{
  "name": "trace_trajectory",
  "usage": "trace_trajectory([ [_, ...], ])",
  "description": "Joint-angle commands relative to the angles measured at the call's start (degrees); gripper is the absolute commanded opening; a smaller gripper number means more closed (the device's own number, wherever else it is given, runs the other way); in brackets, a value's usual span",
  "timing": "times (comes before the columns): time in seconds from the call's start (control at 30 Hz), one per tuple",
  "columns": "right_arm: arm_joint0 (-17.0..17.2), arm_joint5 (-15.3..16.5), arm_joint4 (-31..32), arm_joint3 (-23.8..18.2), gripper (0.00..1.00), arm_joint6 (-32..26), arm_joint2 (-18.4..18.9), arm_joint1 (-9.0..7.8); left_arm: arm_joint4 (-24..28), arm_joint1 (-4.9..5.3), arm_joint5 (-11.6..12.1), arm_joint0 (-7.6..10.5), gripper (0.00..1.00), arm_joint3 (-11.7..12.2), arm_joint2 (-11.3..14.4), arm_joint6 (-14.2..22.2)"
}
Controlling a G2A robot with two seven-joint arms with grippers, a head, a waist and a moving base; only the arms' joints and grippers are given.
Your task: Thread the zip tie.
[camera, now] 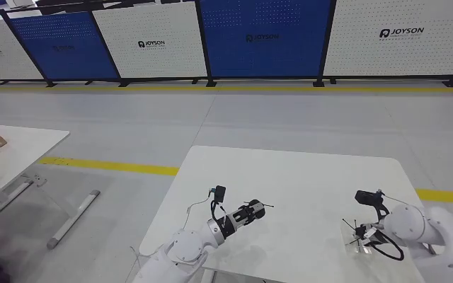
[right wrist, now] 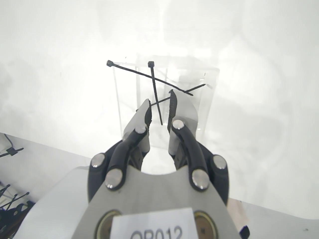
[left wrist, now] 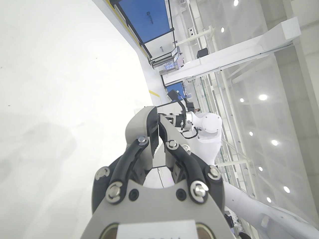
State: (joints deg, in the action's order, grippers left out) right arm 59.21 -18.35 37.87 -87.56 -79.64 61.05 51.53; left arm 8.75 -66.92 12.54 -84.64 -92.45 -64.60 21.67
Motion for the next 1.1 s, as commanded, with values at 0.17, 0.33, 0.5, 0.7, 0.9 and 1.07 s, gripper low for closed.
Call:
trace_trajectory([
  [0.17,-1.11,-0.6,-0.41,0.67,0.18,0.0,-1.62,0.05,0.0,0.0,0.0,0.0,0.0,0.0,0.0,0.0],
  [0.33,-2.01,-1.13,-0.22,1.54,0.18,0.0,-3.0,0.16,0.0,0.0,0.0,0.0,0.0,0.0,0.0,0.0],
  [0.5,-2.77,-1.13,-0.29,2.41,0.16,0.0,-3.81,0.3,0.0,0.0,0.0,0.0,0.0,0.0,0.0,0.0],
  [0.7,-3.31,-1.13,-0.11,3.13,0.16,0.0,-4.46,0.47,0.0,0.0,0.0,0.0,0.0,0.0,0.0,0.0],
  [0.9,-3.86,-1.13,-0.14,3.73,0.14,0.0,-5.04,0.68,0.0,0.0,0.0,0.0,0.0,0.0,0.0,0.0],
  [1.07,-4.24,-1.13,-0.14,4.05,0.05,0.0,-5.48,0.77,0.0,0.0,0.0,0.0,0.0,0.0,0.0,0.0],
])
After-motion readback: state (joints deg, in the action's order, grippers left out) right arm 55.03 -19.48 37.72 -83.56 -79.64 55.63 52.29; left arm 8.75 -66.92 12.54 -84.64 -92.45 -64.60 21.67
